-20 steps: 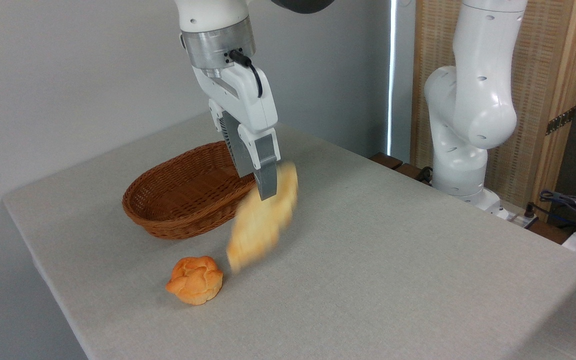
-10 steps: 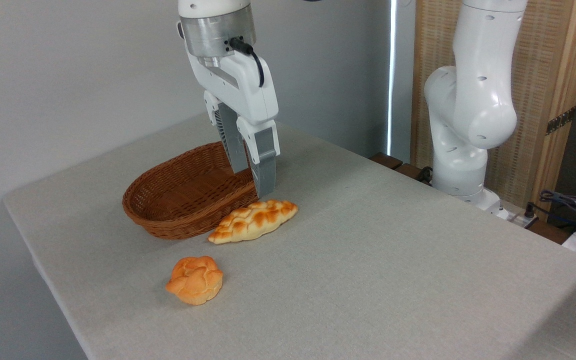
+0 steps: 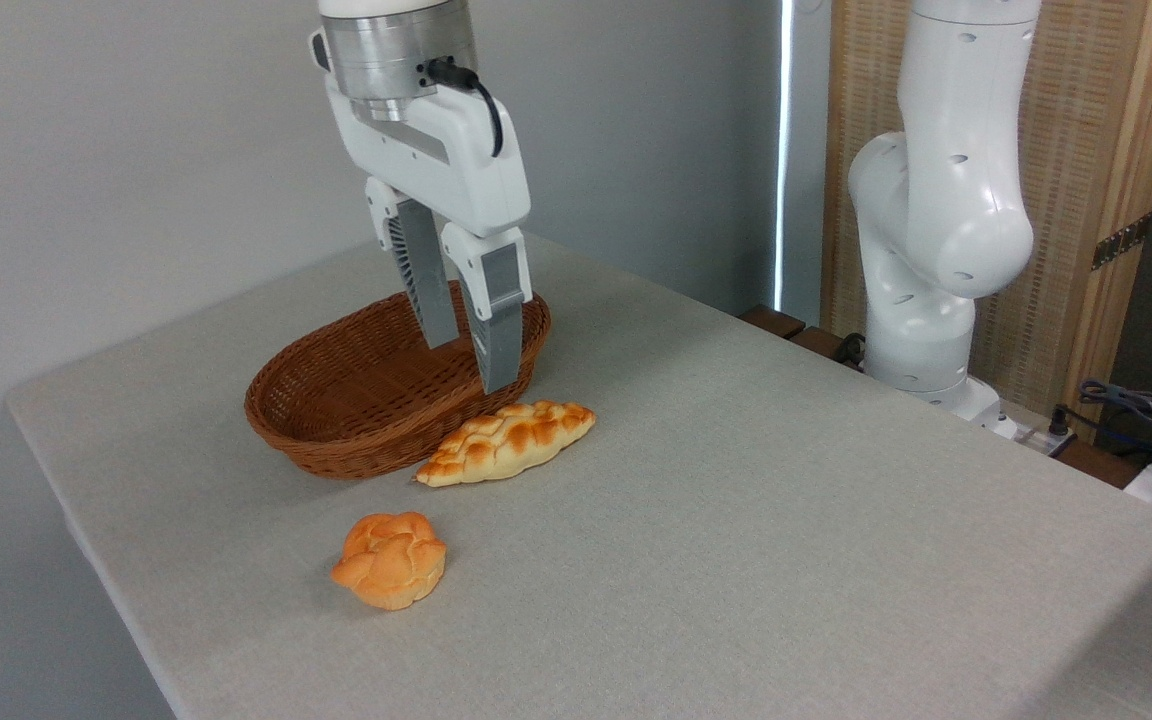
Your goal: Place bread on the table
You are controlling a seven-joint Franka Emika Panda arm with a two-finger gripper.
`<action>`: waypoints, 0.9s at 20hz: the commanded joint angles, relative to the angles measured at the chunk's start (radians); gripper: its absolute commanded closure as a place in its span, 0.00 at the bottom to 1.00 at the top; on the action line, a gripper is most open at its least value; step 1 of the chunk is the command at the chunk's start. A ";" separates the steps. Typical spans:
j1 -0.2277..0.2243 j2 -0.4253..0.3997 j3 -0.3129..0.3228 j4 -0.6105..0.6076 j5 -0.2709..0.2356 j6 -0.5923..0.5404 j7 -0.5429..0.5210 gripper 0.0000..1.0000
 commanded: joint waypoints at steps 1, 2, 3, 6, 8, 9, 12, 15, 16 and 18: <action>-0.008 0.021 0.006 0.044 -0.019 -0.035 -0.076 0.00; -0.010 0.023 0.006 0.044 -0.017 -0.032 -0.097 0.00; -0.010 0.026 0.005 0.044 -0.019 -0.029 -0.104 0.00; -0.011 0.041 0.002 0.065 -0.017 -0.026 -0.105 0.00; 0.038 0.050 -0.015 0.079 -0.022 -0.026 -0.093 0.00; 0.091 0.049 -0.077 0.081 -0.031 -0.026 -0.091 0.00; 0.239 0.052 -0.239 0.079 -0.027 -0.026 -0.088 0.00; 0.329 0.058 -0.359 0.075 -0.022 -0.035 -0.093 0.00; 0.346 0.058 -0.369 0.075 -0.022 -0.035 -0.090 0.00; 0.351 0.058 -0.370 0.076 -0.016 -0.038 -0.072 0.00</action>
